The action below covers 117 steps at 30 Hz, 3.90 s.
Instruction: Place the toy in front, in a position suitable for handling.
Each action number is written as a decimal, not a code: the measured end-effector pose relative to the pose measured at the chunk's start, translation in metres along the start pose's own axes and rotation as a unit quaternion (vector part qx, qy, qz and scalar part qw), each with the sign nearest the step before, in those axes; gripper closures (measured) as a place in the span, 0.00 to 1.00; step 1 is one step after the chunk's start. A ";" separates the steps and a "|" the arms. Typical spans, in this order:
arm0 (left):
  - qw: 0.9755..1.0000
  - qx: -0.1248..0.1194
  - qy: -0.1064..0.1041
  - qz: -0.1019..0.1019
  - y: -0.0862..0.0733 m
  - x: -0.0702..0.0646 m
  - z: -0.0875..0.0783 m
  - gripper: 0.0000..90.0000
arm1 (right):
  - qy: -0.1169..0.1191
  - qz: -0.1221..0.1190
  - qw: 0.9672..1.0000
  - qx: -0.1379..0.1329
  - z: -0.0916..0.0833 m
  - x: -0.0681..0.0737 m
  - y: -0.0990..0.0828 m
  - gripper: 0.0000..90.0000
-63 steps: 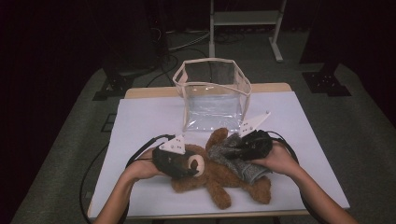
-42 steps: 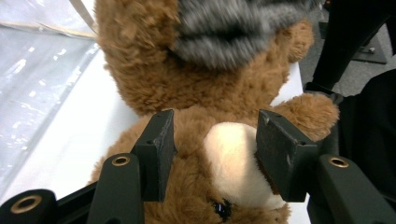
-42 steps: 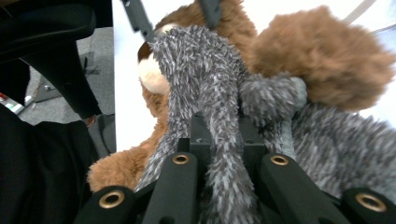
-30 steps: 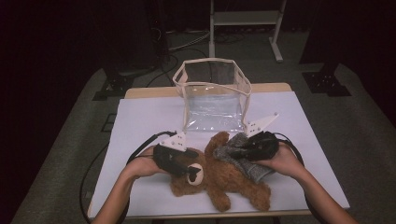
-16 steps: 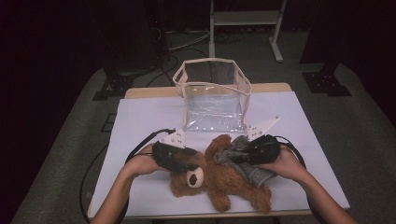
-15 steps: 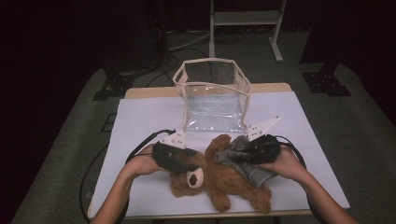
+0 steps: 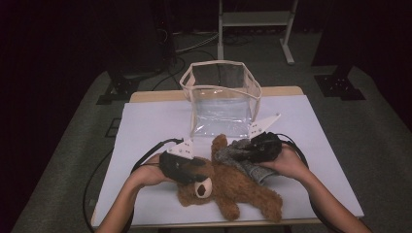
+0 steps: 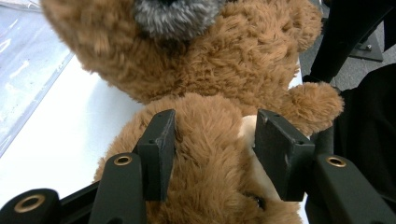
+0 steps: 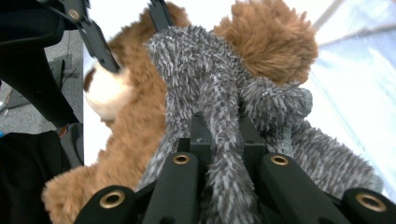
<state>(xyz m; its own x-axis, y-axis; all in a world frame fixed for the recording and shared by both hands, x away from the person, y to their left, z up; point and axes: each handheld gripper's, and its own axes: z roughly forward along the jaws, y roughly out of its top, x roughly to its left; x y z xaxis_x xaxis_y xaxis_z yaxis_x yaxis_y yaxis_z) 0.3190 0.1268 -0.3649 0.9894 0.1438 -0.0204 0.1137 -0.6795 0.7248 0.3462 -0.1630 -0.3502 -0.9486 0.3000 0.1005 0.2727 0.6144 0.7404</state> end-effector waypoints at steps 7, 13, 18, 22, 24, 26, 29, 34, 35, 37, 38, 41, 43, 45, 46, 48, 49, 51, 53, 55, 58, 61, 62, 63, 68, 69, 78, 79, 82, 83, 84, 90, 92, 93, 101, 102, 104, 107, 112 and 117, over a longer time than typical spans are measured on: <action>1.000 0.003 0.002 0.000 0.001 -0.001 0.002 0.54 | -0.015 0.040 0.999 0.000 -0.018 -0.018 -0.025 0.89; 1.000 0.003 0.001 0.001 0.001 -0.001 0.002 0.54 | -0.031 0.053 0.998 0.003 -0.028 -0.028 -0.033 0.89; 1.000 0.002 0.000 0.000 0.001 0.000 0.001 0.54 | -0.022 0.070 0.997 -0.004 -0.029 -0.033 -0.041 0.89; 1.000 0.001 -0.001 0.001 0.001 0.000 0.002 0.53 | -0.012 0.071 0.997 -0.021 -0.034 -0.030 -0.039 0.89; 1.000 0.002 0.000 0.002 0.001 -0.001 0.002 0.53 | -0.008 0.055 0.998 -0.025 -0.034 -0.024 -0.030 0.89; 1.000 0.005 0.000 0.002 0.002 -0.001 0.002 0.53 | 0.000 0.043 0.999 -0.031 -0.033 -0.018 -0.020 0.89; 1.000 0.006 0.001 0.004 0.002 -0.001 0.002 0.53 | 0.008 0.023 0.999 -0.032 -0.027 -0.009 -0.005 0.89; 1.000 0.003 0.000 0.003 0.001 -0.001 0.002 0.53 | 0.016 0.011 1.000 -0.013 -0.014 -0.006 0.001 0.89; 1.000 0.003 0.000 0.003 0.001 -0.001 0.002 0.53 | 0.017 0.011 1.000 -0.008 -0.011 -0.007 -0.001 0.89; 1.000 0.002 0.000 0.003 0.001 -0.001 0.002 0.53 | 0.018 0.025 0.999 -0.010 -0.011 -0.010 -0.009 0.89; 1.000 0.002 0.000 0.002 0.001 -0.001 0.002 0.53 | 0.015 0.038 0.999 -0.014 -0.014 -0.015 -0.020 0.89; 1.000 0.001 0.001 0.001 0.001 -0.001 0.002 0.53 | 0.010 0.053 0.998 -0.018 -0.022 -0.021 -0.032 0.89; 1.000 0.002 0.002 0.001 0.001 -0.001 0.002 0.53 | 0.004 0.070 0.997 -0.024 -0.030 -0.027 -0.045 0.89; 1.000 0.003 0.003 0.003 0.002 -0.001 0.002 0.53 | -0.006 0.083 0.996 -0.026 -0.038 -0.030 -0.055 0.89; 1.000 0.003 0.003 0.003 0.002 -0.001 0.002 0.53 | -0.010 0.093 0.995 -0.032 -0.043 -0.032 -0.062 0.89; 1.000 0.002 0.003 0.003 0.002 -0.001 0.002 0.53 | -0.016 0.102 0.994 -0.036 -0.048 -0.034 -0.069 0.89; 1.000 0.002 0.003 0.003 0.002 -0.001 0.002 0.53 | -0.018 0.103 0.994 -0.038 -0.050 -0.034 -0.071 0.89; 1.000 0.003 0.002 0.004 0.003 -0.001 0.003 0.53 | -0.021 0.101 0.994 -0.038 -0.053 -0.032 -0.069 0.89; 1.000 0.006 0.002 0.005 0.004 -0.001 0.003 0.53 | -0.024 0.088 0.995 -0.037 -0.053 -0.028 -0.062 0.89; 1.000 0.007 0.001 0.006 0.004 0.000 0.003 0.53 | -0.020 0.073 0.996 -0.039 -0.053 -0.023 -0.054 0.89; 1.000 0.005 0.001 0.004 0.004 0.000 0.003 0.53 | -0.007 0.052 0.998 -0.042 -0.048 -0.012 -0.041 0.89; 1.000 0.004 0.003 0.004 0.004 -0.001 0.003 0.53 | 0.005 0.033 0.999 -0.040 -0.040 -0.002 -0.032 0.89; 1.000 0.004 0.002 0.004 0.004 0.000 0.003 0.53 | 0.008 0.030 0.999 -0.040 -0.037 0.000 -0.031 0.89; 1.000 0.004 0.002 0.004 0.004 0.000 0.003 0.53 | 0.012 0.029 0.999 -0.042 -0.034 0.001 -0.030 0.89; 1.000 0.001 0.001 0.002 0.003 0.000 0.003 0.53 | 0.014 0.022 0.999 -0.042 -0.023 0.000 -0.014 0.89; 1.000 0.001 0.001 0.002 0.003 0.000 0.003 0.53 | 0.014 0.019 0.999 -0.040 -0.020 -0.001 -0.009 0.89; 1.000 0.000 0.000 0.004 0.003 0.001 0.003 0.53 | 0.030 0.005 1.000 0.008 0.019 -0.009 0.020 0.89; 1.000 0.000 0.000 0.004 0.003 0.001 0.003 0.53 | 0.031 0.004 0.999 0.020 0.023 -0.010 0.019 0.89; 1.000 0.000 0.000 0.005 0.003 0.000 0.003 0.53 | 0.033 0.018 0.999 0.026 0.023 -0.013 0.013 0.89; 1.000 0.000 0.000 0.005 0.003 0.000 0.003 0.53 | 0.033 0.018 0.999 0.026 0.023 -0.013 0.013 0.89; 1.000 0.000 0.000 0.005 0.003 0.000 0.003 0.53 | 0.030 0.017 0.999 0.023 0.020 -0.013 0.013 0.89; 1.000 0.001 0.001 0.004 0.003 0.000 0.003 0.52 | 0.032 0.010 0.999 0.009 0.017 -0.008 0.017 0.89; 1.000 -0.001 0.000 0.003 0.003 0.000 0.003 0.52 | 0.034 0.013 0.999 0.019 0.019 -0.009 0.011 0.89; 1.000 -0.001 0.000 0.003 0.003 0.000 0.003 0.52 | 0.034 0.013 0.999 0.019 0.019 -0.009 0.011 0.89; 1.000 0.000 0.001 0.004 0.003 0.000 0.002 0.52 | 0.018 0.032 0.999 0.006 -0.008 -0.012 -0.013 0.89; 1.000 -0.003 0.006 0.007 0.005 0.001 0.001 0.52 | 0.017 0.039 0.999 -0.001 -0.015 -0.014 -0.022 0.89; 1.000 -0.010 0.020 0.013 0.010 0.001 -0.001 0.52 | 0.014 0.048 0.999 -0.007 -0.019 -0.015 -0.029 0.89; 0.999 -0.017 0.033 0.015 0.016 0.002 0.000 0.52 | 0.016 0.055 0.998 -0.016 -0.023 -0.015 -0.036 0.89; 0.999 -0.034 0.038 0.012 0.025 0.007 0.011 0.52 | 0.016 0.060 0.998 -0.029 -0.029 -0.014 -0.045 0.89; 0.999 -0.027 0.020 0.021 0.036 0.007 0.024 0.53 | 0.014 0.064 0.997 -0.031 -0.033 -0.015 -0.048 0.89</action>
<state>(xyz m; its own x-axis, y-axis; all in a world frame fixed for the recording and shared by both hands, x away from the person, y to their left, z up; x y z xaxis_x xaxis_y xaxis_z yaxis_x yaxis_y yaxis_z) 0.3324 0.0865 -0.3557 0.9886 0.1459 0.0372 0.0666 -0.6455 0.7608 0.3420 -0.2210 -0.3659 -0.9108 0.3528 0.2143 0.3825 0.5261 0.7596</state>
